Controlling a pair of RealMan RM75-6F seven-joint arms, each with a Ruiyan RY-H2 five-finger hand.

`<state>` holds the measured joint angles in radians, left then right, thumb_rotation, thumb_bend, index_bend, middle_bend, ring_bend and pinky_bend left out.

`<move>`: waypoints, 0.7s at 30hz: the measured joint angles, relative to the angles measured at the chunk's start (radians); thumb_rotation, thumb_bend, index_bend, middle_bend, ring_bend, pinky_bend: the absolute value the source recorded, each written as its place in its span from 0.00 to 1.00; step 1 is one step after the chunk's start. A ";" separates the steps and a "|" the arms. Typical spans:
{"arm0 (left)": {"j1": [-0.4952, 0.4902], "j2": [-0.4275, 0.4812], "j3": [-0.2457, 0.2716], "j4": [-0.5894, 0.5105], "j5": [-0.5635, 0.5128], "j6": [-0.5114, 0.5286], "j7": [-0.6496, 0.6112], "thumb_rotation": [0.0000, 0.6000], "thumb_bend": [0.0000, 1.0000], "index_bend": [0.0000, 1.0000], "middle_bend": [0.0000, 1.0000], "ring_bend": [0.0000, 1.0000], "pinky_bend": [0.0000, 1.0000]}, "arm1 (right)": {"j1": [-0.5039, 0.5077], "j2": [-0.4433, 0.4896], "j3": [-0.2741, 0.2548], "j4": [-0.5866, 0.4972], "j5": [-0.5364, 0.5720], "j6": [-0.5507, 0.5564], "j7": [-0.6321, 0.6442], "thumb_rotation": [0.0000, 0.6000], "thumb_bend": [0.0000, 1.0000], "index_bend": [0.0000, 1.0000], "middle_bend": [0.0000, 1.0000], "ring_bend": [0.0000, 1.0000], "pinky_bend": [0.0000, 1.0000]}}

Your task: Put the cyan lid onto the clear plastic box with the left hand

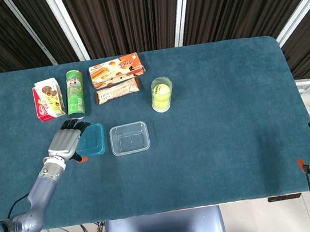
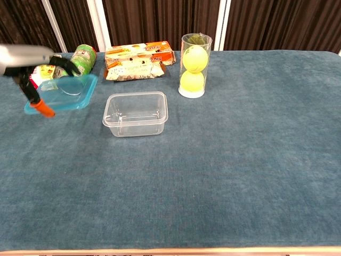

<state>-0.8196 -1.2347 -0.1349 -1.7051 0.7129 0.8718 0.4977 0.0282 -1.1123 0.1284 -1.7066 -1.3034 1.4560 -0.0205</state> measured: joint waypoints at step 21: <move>-0.330 -0.077 -0.094 -0.068 -0.518 0.094 0.225 1.00 0.26 0.16 0.45 0.01 0.00 | 0.001 0.010 0.012 -0.011 0.038 -0.025 0.036 1.00 0.29 0.10 0.00 0.00 0.00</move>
<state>-1.1494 -1.3121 -0.2285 -1.7733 0.1953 0.9660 0.7226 0.0296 -1.1023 0.1404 -1.7174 -1.2651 1.4306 0.0157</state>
